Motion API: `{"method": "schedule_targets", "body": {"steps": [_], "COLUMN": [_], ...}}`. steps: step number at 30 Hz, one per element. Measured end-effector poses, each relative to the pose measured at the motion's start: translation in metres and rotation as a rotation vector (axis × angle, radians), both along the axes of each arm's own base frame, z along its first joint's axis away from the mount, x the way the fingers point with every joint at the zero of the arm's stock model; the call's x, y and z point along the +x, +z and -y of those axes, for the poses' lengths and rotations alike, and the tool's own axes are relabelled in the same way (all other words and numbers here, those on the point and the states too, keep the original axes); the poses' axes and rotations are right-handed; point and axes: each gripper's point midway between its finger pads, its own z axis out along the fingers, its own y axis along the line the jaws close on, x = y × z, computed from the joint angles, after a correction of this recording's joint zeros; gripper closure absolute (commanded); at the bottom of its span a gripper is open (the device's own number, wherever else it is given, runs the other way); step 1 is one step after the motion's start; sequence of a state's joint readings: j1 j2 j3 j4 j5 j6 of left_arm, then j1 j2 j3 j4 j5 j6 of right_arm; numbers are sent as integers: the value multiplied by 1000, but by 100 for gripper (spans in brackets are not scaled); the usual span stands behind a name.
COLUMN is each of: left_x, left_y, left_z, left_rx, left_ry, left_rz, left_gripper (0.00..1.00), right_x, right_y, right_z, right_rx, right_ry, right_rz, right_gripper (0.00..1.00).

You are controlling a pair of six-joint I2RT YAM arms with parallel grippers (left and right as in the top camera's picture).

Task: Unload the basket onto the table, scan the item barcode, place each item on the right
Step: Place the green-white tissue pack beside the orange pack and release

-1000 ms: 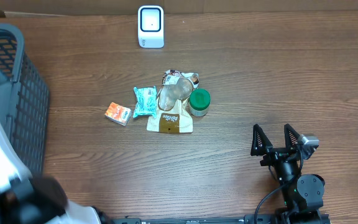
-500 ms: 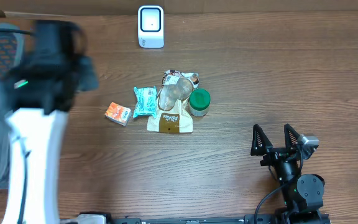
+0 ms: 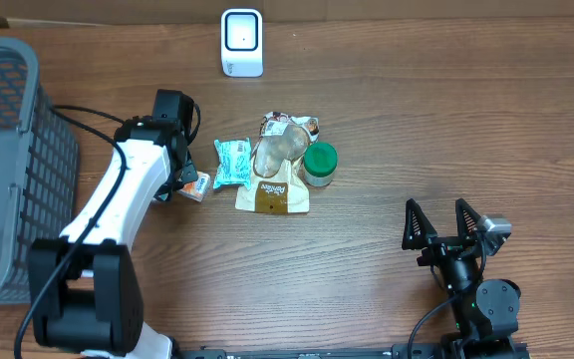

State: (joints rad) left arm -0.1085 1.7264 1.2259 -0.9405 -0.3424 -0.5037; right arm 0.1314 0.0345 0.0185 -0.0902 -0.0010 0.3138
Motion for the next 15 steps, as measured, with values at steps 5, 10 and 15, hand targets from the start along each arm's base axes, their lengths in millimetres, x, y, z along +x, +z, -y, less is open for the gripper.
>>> {"method": "schedule_targets", "body": {"steps": [5, 10, 15], "left_x": [6, 18, 25], "left_y": [-14, -34, -53], "left_z": [-14, 1, 37], "left_rx": [50, -34, -177], "left_ry": [62, 40, -24], "left_rz": [1, 5, -11], "left_gripper": [96, 96, 96], "right_x": [0, 0, 0], "right_y": [0, 0, 0], "right_z": [0, 0, 0], "right_rx": [0, 0, 0], "right_ry": [0, 0, 0], "right_rz": [1, 0, 1], "right_gripper": [0, 0, 0]}}
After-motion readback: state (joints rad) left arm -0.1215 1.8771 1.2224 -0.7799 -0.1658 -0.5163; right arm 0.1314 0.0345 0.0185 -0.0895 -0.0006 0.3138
